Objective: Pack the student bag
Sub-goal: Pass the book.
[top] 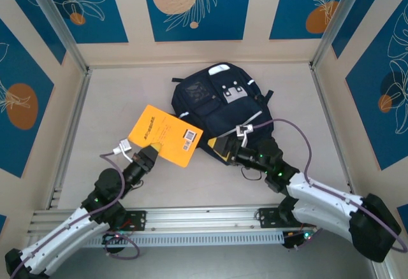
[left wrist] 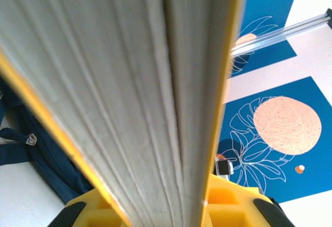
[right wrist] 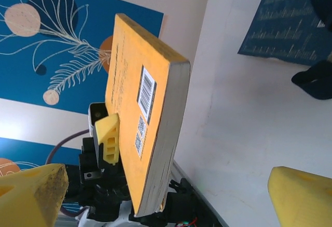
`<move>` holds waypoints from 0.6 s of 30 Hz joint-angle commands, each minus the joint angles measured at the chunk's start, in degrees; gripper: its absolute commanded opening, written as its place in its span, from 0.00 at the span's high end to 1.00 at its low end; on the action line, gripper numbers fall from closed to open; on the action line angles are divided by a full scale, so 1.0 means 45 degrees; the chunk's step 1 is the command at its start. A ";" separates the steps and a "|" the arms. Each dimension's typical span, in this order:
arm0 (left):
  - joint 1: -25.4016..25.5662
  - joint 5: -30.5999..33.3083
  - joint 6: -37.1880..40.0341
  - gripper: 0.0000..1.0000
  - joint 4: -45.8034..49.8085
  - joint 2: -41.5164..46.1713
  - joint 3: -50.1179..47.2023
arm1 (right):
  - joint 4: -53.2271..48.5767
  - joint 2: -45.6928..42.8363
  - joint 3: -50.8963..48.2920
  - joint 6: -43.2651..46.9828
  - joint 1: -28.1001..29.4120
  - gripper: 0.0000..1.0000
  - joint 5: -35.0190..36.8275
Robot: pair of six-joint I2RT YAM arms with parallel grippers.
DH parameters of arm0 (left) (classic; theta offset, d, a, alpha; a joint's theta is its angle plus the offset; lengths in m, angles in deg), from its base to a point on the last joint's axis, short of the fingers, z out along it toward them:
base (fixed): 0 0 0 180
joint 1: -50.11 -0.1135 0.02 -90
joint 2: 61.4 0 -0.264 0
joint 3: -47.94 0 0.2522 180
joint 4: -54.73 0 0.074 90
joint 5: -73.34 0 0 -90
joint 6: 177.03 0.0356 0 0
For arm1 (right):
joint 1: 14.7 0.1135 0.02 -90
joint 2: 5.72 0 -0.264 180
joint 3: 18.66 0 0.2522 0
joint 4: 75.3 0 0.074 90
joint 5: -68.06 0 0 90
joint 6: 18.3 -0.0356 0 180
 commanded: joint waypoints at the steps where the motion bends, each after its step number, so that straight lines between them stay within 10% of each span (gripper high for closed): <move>1: 0.0045 0.0147 -0.0357 1.00 -0.1474 -0.0049 0.0320 | 0.1811 0.0907 0.0764 -0.0256 0.0666 0.01 0.0625; 11: 0.0056 -0.0030 -0.0414 1.00 -0.1518 -0.0115 0.0382 | 0.4188 0.4085 0.2152 -0.1123 0.1972 0.01 0.1002; 18: 0.0041 -0.0006 -0.0399 1.00 -0.1142 0.0127 0.0352 | 0.6572 0.5835 0.2272 -0.2120 0.2560 0.19 0.1594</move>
